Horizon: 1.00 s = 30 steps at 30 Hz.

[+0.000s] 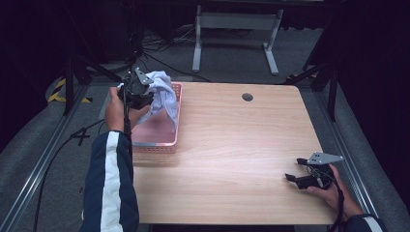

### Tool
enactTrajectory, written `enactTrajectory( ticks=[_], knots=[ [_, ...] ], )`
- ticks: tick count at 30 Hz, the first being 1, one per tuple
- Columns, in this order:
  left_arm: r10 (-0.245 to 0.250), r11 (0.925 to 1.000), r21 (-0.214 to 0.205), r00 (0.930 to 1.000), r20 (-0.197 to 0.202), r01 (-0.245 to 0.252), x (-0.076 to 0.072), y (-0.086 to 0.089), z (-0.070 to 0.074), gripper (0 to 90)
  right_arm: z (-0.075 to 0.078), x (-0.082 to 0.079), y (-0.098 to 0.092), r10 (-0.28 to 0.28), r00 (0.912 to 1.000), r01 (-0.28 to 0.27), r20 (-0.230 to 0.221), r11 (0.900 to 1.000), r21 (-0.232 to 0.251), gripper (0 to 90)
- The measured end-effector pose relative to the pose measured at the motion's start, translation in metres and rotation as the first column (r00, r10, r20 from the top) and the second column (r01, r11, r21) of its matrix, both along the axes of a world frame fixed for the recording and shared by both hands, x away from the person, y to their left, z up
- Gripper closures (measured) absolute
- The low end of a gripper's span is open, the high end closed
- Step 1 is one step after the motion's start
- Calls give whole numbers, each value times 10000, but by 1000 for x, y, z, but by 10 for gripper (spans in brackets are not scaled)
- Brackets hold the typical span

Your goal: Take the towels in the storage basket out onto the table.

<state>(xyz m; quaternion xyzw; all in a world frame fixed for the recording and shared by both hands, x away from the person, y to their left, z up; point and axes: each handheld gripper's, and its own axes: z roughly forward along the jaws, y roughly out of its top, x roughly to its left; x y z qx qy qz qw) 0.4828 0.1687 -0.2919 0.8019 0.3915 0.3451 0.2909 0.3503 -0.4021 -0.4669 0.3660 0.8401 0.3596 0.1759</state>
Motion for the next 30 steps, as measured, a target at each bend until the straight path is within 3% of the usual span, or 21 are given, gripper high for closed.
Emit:
enactTrajectory(
  ticks=[5, 6, 10, 14, 18, 19, 20, 26, 27, 28, 29, 30],
  knots=[
    [-255, 9991, -314, 9986, 457, 270, -6, -6, 14, 630, 0, 0, 0, -2, 10000, 2, 0, 10000, -7, 146],
    [-512, 9964, -647, 9975, 477, 542, -8, -9, 23, 630, 0, 0, 0, -3, 10000, 3, 2, 10000, -7, 146],
    [-735, 9945, -694, 9943, 777, 789, -11, -16, 36, 630, 0, 0, 0, -4, 10000, 4, 1, 10000, -8, 146],
    [-1282, 9885, -683, 9874, 924, 1347, -17, -36, 47, 629, 0, 0, 0, -9, 10000, 9, 5, 10000, -7, 146],
    [-2033, 9741, -789, 9735, 1048, 2119, -21, -59, 44, 629, 0, 0, 0, 0, 10000, 0, 21, 10000, -10, 146],
    [-2314, 9682, -726, 9672, 1052, 2395, -23, -68, 42, 629, 0, 0, 0, 0, 10000, 0, 23, 10000, -11, 146],
    [-2314, 9682, -726, 9672, 1052, 2395, -23, -68, 42, 629, 0, 0, 0, 0, 10000, 0, 23, 10000, -11, 146],
    [-3920, 9109, -1139, 9179, 622, 3967, -39, -123, 21, 628, 0, 0, 0, 0, 10000, 0, 21, 10000, -11, 146],
    [-3920, 9109, -1139, 9179, 622, 3967, -39, -123, 21, 627, 0, 0, 0, 0, 10000, 0, 21, 10000, -11, 146],
    [-4223, 8994, -1052, 9055, 424, 4244, -43, -134, 15, 627, 0, 0, 0, -1, 10000, 1, 23, 10000, -10, 146],
    [-4527, 8894, -629, 8915, 153, 4527, -51, -147, 7, 625, 0, 0, 0, 13, 10000, -13, 30, 10000, -15, 146],
    [-4782, 8768, -615, 8782, -80, 4769, -57, -156, -2, 624, 0, 0, 0, 14, 10000, -14, 30, 10000, -12, 146]
  ],
)
